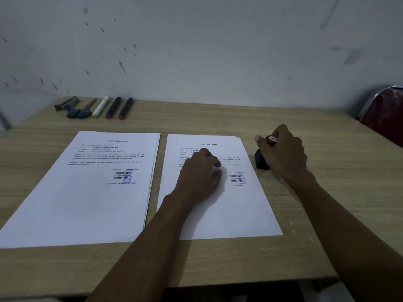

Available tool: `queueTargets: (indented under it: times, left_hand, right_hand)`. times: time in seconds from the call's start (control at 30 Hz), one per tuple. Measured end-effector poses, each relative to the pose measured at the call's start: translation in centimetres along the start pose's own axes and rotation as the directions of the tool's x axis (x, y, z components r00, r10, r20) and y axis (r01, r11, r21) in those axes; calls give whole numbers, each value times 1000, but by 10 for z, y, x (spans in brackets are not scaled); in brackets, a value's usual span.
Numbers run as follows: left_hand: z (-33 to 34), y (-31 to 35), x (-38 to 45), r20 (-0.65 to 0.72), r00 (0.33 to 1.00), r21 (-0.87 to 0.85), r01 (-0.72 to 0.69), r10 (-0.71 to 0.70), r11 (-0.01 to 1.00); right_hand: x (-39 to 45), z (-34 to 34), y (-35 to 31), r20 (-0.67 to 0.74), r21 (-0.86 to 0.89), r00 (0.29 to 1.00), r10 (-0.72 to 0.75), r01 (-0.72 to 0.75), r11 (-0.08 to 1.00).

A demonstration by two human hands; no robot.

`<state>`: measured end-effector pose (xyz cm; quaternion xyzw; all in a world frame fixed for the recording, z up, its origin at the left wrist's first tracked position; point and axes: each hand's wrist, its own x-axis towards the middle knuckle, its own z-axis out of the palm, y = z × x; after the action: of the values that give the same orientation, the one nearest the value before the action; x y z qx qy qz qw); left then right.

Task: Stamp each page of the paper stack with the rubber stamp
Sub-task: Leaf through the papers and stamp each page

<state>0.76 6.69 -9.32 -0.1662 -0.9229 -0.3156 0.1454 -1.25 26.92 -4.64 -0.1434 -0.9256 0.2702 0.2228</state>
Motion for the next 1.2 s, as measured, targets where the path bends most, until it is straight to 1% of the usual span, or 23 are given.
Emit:
queueTargets:
  times: [0.27,0.4,0.47,0.5,0.57,0.63,0.7,0.77,0.83,0.9,0.97,1.1,1.2]
  left_hand:
    - [-2,2,-2,18,1000,-8,13,-12,1000]
    - [-4,1,-2,13,1000,-12,-9,9,1000]
    - [-7,2,-1,-17,1000,-7,-10,10,1000]
    - [-10,3,-1,-56,998,1,4,-4,1000]
    - [-17,5,-2,-166,982,36,93,-85,995]
    - [-26,5,-3,-241,939,92,274,-246,957]
    - [-33,2,-5,-234,877,184,463,-419,867]
    - [-37,-2,-7,-179,837,266,548,-518,793]
    - [-36,-3,-9,-143,827,299,559,-543,773]
    - [-35,-2,-9,-137,829,303,556,-542,774]
    - [-35,0,-9,-143,826,299,562,-545,772]
    - [-35,0,-10,-164,818,290,574,-552,765]
    - [-36,3,-11,-181,813,269,583,-554,767]
  right_hand:
    - [-5,0,2,35,-10,999,-9,9,1000]
    - [-11,-3,2,57,16,998,19,-20,1000]
    - [-17,-8,1,52,18,997,56,-57,998]
    - [-20,-11,1,50,14,995,86,-87,996]
    - [-30,-15,3,67,-9,986,153,-153,988]
    - [-42,-16,8,117,-55,975,187,-182,982]
    - [-55,-16,10,187,-100,966,177,-160,982]
    - [-68,-15,9,233,-139,964,128,-97,986]
    - [-80,-13,4,242,-166,967,79,-39,985]
    - [-89,-12,-1,222,-169,974,50,-11,985]
    - [-93,-11,-4,201,-156,979,45,-14,988]
    - [-92,-9,-2,206,-64,975,81,-70,995]
    - [-92,-4,-2,192,-55,980,59,-49,997]
